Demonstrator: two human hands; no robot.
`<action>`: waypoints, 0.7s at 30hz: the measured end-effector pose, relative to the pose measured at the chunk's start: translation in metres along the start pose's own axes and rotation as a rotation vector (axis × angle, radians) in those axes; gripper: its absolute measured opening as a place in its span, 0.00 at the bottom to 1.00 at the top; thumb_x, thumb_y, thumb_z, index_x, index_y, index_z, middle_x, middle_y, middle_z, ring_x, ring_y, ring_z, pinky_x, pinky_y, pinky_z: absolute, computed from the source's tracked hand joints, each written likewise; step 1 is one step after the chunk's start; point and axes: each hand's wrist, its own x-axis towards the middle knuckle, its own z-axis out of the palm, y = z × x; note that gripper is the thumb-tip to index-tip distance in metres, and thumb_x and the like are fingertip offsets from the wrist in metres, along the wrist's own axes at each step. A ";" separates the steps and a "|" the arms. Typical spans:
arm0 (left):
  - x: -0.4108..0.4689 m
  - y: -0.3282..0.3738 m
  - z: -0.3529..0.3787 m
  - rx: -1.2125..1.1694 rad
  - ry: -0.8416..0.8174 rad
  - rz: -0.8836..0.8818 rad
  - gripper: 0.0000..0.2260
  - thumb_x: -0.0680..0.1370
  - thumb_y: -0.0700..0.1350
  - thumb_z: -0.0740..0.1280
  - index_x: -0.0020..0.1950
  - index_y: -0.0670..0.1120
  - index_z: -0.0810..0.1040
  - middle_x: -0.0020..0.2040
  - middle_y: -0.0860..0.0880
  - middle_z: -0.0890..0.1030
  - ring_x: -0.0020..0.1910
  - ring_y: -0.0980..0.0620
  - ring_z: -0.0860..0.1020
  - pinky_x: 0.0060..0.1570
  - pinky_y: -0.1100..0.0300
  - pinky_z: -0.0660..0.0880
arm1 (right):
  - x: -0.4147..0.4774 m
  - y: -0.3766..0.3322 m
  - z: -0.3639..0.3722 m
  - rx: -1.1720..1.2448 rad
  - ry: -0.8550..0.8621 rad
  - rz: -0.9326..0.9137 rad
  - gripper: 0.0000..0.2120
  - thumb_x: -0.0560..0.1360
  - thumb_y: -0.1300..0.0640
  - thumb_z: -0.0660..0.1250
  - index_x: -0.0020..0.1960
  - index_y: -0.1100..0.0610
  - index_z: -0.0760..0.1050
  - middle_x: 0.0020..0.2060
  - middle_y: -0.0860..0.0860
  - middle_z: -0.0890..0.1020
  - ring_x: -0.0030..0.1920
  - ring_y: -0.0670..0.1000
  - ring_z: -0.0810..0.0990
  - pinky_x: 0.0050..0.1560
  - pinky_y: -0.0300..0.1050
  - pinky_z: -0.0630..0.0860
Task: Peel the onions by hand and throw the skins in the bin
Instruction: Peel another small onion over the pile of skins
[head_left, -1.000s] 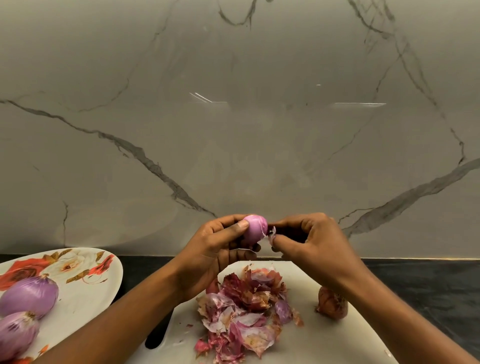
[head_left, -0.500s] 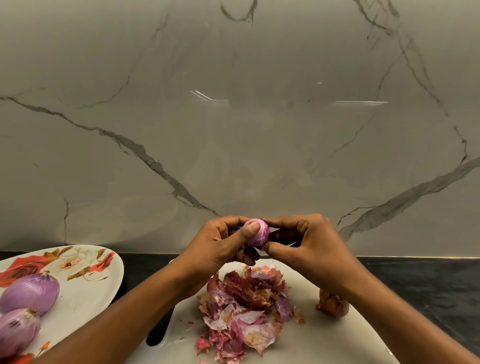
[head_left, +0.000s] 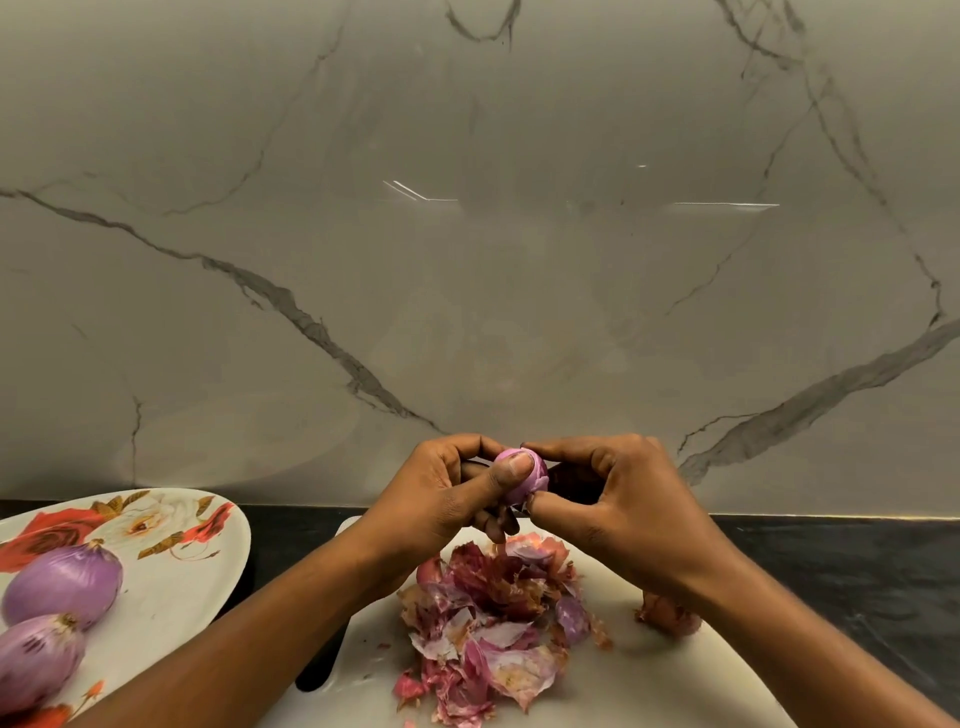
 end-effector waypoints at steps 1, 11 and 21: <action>0.000 0.000 0.000 0.005 -0.003 -0.002 0.17 0.78 0.50 0.71 0.60 0.40 0.81 0.45 0.38 0.87 0.39 0.44 0.84 0.44 0.55 0.84 | 0.000 0.000 0.000 -0.009 0.002 -0.006 0.17 0.74 0.54 0.74 0.60 0.40 0.83 0.46 0.41 0.89 0.46 0.44 0.88 0.50 0.44 0.86; -0.002 0.001 0.000 -0.054 -0.045 -0.004 0.17 0.79 0.50 0.70 0.61 0.40 0.81 0.49 0.38 0.86 0.43 0.41 0.83 0.46 0.52 0.83 | -0.001 0.004 0.001 -0.135 0.092 -0.057 0.13 0.77 0.52 0.70 0.59 0.47 0.87 0.39 0.44 0.88 0.37 0.48 0.86 0.37 0.48 0.84; -0.002 0.002 -0.006 -0.236 -0.180 -0.011 0.17 0.80 0.46 0.70 0.68 0.42 0.81 0.62 0.37 0.82 0.54 0.43 0.83 0.54 0.55 0.82 | 0.007 0.006 -0.005 0.263 0.261 0.195 0.09 0.78 0.66 0.72 0.48 0.53 0.88 0.38 0.51 0.89 0.39 0.52 0.88 0.39 0.41 0.84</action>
